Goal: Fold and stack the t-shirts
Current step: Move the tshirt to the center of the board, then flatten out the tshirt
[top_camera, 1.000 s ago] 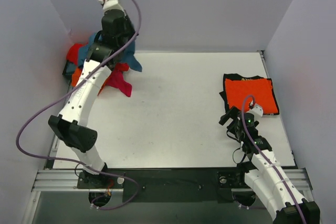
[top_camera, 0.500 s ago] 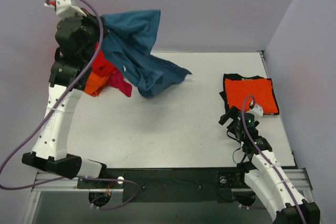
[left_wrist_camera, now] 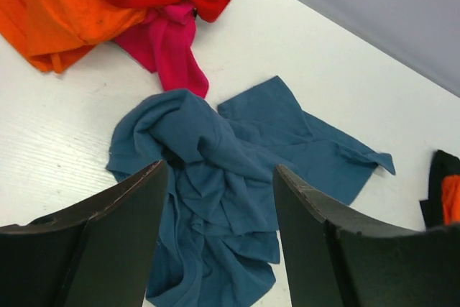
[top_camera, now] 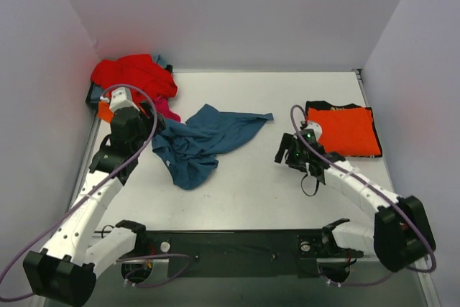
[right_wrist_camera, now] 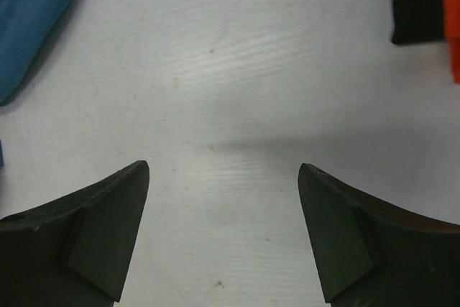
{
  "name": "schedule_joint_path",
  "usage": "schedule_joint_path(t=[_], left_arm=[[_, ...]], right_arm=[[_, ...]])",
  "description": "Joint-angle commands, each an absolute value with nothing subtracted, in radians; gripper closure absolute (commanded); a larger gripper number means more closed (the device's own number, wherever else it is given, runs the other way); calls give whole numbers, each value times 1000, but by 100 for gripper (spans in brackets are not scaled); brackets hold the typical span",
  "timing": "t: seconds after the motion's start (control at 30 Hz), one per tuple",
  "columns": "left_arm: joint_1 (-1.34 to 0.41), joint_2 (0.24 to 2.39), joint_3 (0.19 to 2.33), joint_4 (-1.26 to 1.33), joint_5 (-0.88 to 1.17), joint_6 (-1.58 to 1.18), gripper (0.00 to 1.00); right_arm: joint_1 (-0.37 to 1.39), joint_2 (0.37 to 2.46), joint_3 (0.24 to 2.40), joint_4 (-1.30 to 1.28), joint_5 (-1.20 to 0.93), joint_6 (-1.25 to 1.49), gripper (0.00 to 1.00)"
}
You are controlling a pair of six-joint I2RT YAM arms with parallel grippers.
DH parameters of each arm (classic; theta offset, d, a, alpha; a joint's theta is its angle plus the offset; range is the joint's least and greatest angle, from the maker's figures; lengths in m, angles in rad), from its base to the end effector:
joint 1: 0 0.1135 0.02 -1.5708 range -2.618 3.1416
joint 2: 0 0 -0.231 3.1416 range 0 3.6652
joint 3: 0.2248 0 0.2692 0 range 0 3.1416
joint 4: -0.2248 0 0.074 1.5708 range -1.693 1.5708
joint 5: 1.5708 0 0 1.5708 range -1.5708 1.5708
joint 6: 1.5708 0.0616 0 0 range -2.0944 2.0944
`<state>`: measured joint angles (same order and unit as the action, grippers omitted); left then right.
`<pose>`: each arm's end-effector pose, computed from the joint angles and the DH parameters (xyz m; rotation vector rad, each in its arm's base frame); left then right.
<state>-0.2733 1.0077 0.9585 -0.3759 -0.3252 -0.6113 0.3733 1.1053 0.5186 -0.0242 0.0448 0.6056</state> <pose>0.2772 -0.0573 0.3013 -0.5368 1.9068 -0.2518 0.2609 0.0992 0.1469 0.2838 2.2080 0.5008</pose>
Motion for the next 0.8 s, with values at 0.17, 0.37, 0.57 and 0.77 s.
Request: schedule_joint_path(t=[0.17, 0.37, 0.57, 0.77], left_arm=[[-414, 1090, 851, -173, -192, -617, 29], [-505, 1173, 854, -89, -270, -528, 28], [-508, 1223, 856, -75, -299, -494, 26], [-528, 1210, 805, -15, -273, -505, 26]], right_arm=[[405, 1506, 938, -132, 72, 667, 27], [285, 1736, 1097, -129, -78, 867, 34], [227, 1857, 1177, -26, -118, 1015, 33], [204, 1951, 1232, 94, -158, 1084, 40]])
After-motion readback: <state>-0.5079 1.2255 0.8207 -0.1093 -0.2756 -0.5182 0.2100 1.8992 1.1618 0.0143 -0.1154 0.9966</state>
